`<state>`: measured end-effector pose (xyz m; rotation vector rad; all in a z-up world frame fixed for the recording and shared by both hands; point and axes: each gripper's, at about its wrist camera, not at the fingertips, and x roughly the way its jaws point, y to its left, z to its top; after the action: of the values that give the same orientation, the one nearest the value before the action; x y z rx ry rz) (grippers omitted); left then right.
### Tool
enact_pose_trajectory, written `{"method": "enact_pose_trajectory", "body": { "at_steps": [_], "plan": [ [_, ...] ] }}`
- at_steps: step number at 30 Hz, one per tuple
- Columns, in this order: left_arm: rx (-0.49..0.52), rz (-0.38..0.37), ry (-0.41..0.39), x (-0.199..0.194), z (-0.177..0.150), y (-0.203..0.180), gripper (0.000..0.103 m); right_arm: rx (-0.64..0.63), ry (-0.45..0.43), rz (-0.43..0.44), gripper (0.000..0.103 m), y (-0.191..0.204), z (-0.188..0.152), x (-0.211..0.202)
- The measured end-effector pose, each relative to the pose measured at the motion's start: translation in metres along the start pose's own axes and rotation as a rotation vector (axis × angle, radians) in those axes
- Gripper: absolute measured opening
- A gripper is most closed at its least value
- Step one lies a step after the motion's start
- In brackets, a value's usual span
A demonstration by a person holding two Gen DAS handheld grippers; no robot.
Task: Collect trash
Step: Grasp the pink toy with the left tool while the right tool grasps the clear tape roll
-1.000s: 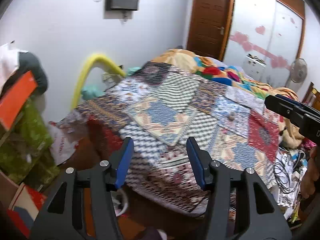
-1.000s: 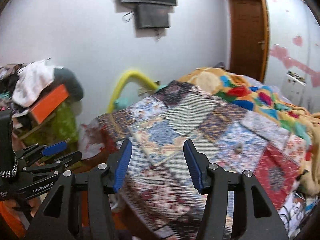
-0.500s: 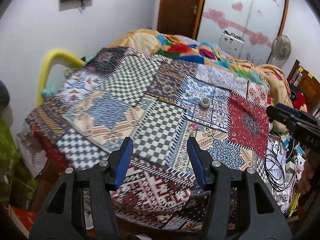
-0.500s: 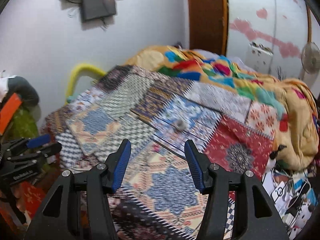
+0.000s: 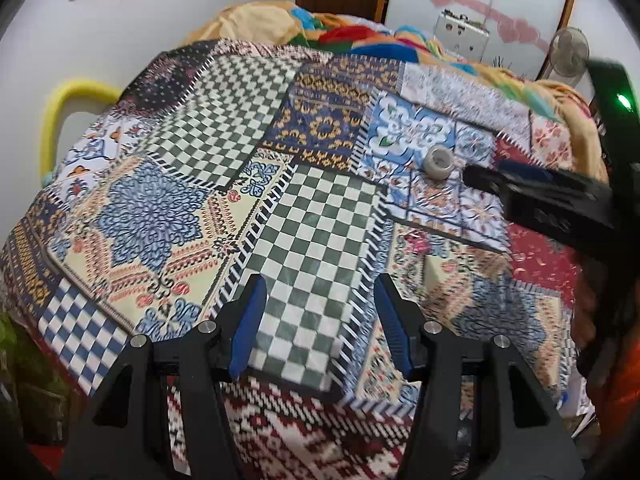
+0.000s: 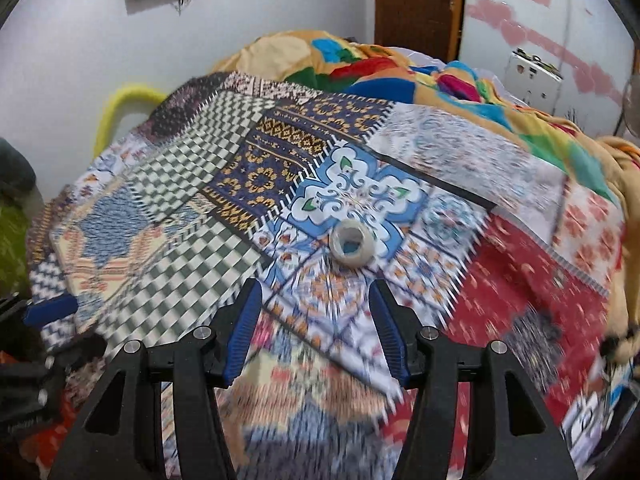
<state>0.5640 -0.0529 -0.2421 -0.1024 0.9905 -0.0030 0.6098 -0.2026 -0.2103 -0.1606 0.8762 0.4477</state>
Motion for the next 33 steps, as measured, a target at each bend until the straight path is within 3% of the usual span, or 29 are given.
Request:
{"method": "enact_pose_trajectory", "body": {
  "at_steps": [4, 9, 10, 17, 24, 27, 31, 33],
  "plan": [
    [-0.016, -0.029, 0.027, 0.024, 0.006, 0.004, 0.055, 0.011, 0.026, -0.059, 0.052, -0.005, 0.011, 0.039],
    [-0.030, -0.076, 0.049, 0.045, 0.010, -0.002, 0.055, 0.114, 0.049, -0.089, 0.050, -0.022, 0.018, 0.069],
    [-0.029, -0.093, 0.053, 0.048, 0.010, -0.005, 0.055, 0.132, 0.051, -0.085, 0.035, -0.027, 0.017, 0.071],
    [0.042, -0.146, 0.073, 0.062, 0.016, -0.038, 0.055, 0.176, 0.016, -0.033, 0.036, -0.047, -0.003, 0.040],
    [0.129, -0.122, 0.077, 0.078, 0.023, -0.075, 0.055, 0.213, 0.000, -0.006, 0.036, -0.064, -0.025, 0.001],
    [0.176, -0.102, 0.054, 0.079, 0.022, -0.088, 0.044, 0.203, -0.005, -0.013, 0.036, -0.065, -0.026, -0.004],
    [0.196, -0.096, 0.100, 0.091, 0.024, -0.095, 0.030, 0.192, -0.002, -0.011, 0.036, -0.064, -0.025, -0.010],
    [0.198, -0.082, 0.093, 0.093, 0.024, -0.097, 0.028, 0.189, -0.006, -0.006, 0.036, -0.063, -0.027, -0.017]
  ]
}}
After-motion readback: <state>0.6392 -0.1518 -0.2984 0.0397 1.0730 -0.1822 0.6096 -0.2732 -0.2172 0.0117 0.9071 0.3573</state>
